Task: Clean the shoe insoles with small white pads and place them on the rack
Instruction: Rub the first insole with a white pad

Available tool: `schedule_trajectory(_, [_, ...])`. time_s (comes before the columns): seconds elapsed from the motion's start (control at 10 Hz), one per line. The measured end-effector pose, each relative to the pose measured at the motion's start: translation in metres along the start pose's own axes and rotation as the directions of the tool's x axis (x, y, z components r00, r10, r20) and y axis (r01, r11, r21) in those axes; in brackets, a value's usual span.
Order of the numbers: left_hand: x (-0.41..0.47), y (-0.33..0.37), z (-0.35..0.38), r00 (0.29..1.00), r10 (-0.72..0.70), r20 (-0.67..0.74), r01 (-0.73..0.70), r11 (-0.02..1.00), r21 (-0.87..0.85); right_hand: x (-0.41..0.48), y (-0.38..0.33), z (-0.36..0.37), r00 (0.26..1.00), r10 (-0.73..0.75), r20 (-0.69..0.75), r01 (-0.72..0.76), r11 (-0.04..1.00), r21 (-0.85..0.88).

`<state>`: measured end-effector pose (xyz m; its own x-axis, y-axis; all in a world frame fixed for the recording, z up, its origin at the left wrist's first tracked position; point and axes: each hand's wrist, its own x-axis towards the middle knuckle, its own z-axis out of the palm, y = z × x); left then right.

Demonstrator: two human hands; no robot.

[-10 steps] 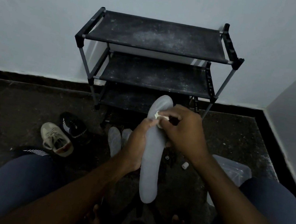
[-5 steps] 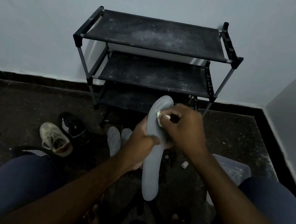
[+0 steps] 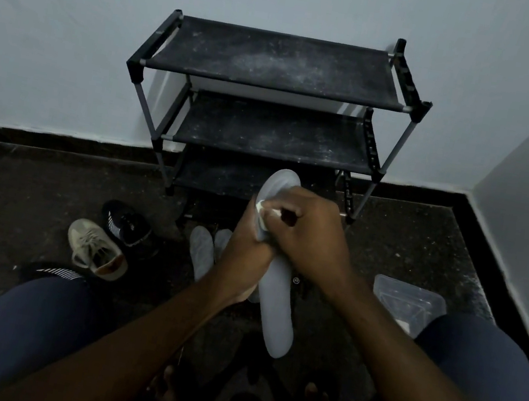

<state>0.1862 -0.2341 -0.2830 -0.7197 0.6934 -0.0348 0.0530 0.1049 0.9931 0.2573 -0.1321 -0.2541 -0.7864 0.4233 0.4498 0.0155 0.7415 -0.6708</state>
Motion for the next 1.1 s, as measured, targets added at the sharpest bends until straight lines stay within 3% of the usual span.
schedule_trajectory(0.1, [0.000,0.000,-0.002,0.999,0.019,-0.025,-0.019,1.000,0.014,-0.001,0.003,-0.002,0.999,0.030,0.017,-0.030,0.999,-0.025])
schedule_trajectory(0.2, [0.001,-0.001,-0.003,0.999,0.021,-0.034,-0.020,1.000,0.011,0.002,0.011,-0.005,0.996,0.070,-0.064,-0.071,0.997,-0.007])
schedule_trajectory(0.4, [-0.001,0.002,0.000,0.999,0.021,-0.046,-0.021,1.000,-0.007,-0.002,-0.002,0.002,1.000,0.001,0.014,-0.001,1.000,0.013])
schedule_trajectory(0.5, [0.000,-0.002,0.000,0.999,0.020,-0.025,-0.020,1.000,-0.020,0.001,0.004,-0.003,0.997,0.030,-0.067,-0.029,0.999,0.017])
schedule_trajectory(0.7, [0.002,-0.005,0.001,0.999,-0.031,0.031,0.032,0.999,-0.044,0.000,-0.004,0.000,1.000,0.003,0.026,-0.004,0.999,0.039])
schedule_trajectory(0.8, [0.002,-0.006,0.003,0.998,-0.060,0.025,0.063,0.988,-0.143,0.000,0.003,-0.004,0.999,0.040,0.030,-0.041,0.999,0.025])
schedule_trajectory(0.9, [0.002,-0.005,0.001,0.994,-0.067,0.083,0.079,0.986,-0.149,0.004,0.005,-0.007,0.996,0.067,-0.059,-0.063,0.996,0.059])
schedule_trajectory(1.0, [0.002,-0.002,-0.004,0.998,-0.006,0.059,0.006,1.000,0.006,0.000,-0.005,-0.004,1.000,0.017,-0.009,-0.016,0.997,0.072])
schedule_trajectory(1.1, [0.001,-0.002,-0.004,0.999,-0.003,0.052,0.002,1.000,0.021,0.000,-0.001,-0.005,1.000,0.024,-0.016,-0.023,0.998,0.060])
